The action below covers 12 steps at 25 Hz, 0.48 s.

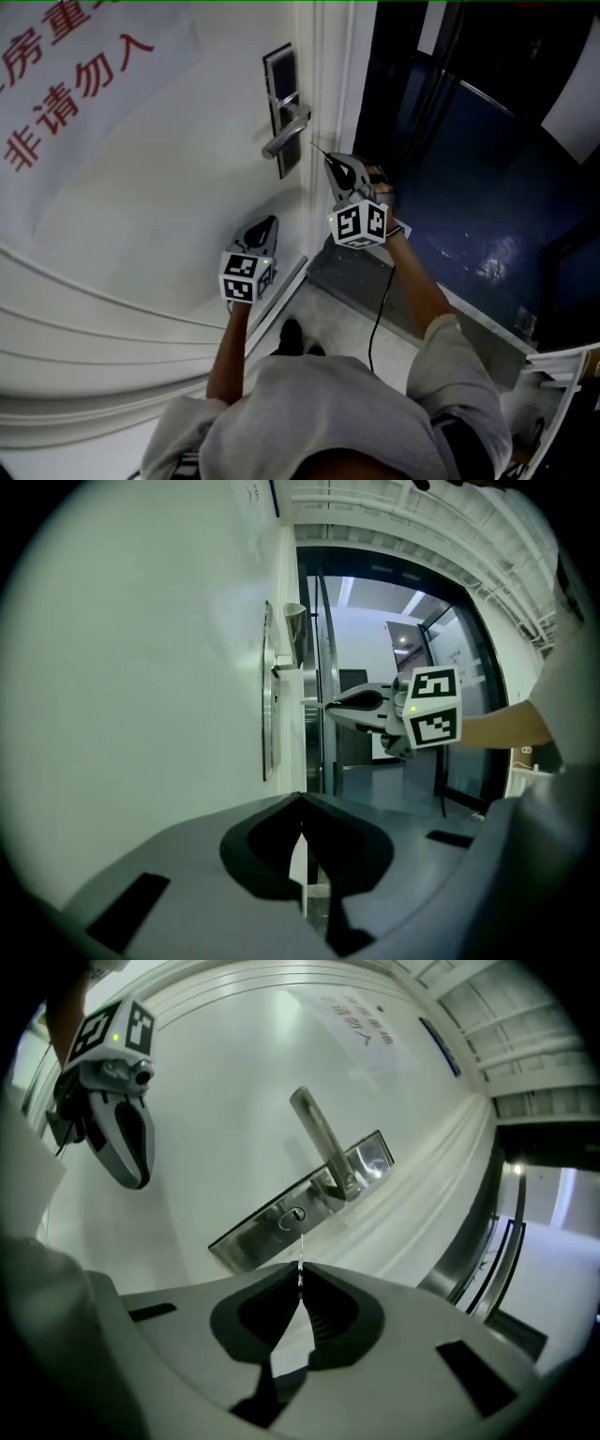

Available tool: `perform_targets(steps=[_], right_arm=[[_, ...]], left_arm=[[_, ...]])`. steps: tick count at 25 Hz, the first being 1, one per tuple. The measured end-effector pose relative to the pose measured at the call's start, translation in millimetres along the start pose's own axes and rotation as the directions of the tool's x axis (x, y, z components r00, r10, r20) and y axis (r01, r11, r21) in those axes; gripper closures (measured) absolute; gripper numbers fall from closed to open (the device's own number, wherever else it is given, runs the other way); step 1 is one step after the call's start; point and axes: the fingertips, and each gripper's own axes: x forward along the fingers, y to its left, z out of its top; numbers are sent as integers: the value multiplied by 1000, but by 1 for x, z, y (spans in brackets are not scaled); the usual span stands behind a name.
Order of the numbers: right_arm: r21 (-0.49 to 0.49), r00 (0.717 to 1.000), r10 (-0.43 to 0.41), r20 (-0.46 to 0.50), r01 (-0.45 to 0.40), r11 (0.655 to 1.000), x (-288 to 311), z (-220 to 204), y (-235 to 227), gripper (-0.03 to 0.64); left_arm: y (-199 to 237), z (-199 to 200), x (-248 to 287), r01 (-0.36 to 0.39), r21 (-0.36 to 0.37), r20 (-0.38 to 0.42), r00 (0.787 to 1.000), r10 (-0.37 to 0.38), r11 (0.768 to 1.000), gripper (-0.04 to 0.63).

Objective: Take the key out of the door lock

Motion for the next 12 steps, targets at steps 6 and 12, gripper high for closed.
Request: perform_targets(steps=[6,12], right_arm=[[380,999,-8,-37,22,925,-26,-31,0,588],[630,994,-57,-89,101,770,-62,-66,0,588]], left_arm=[[-5,0,10,14,-2,3,1000,-14,1000,577],[3,6,18,10,-1,19,1000,-10,1000,577]])
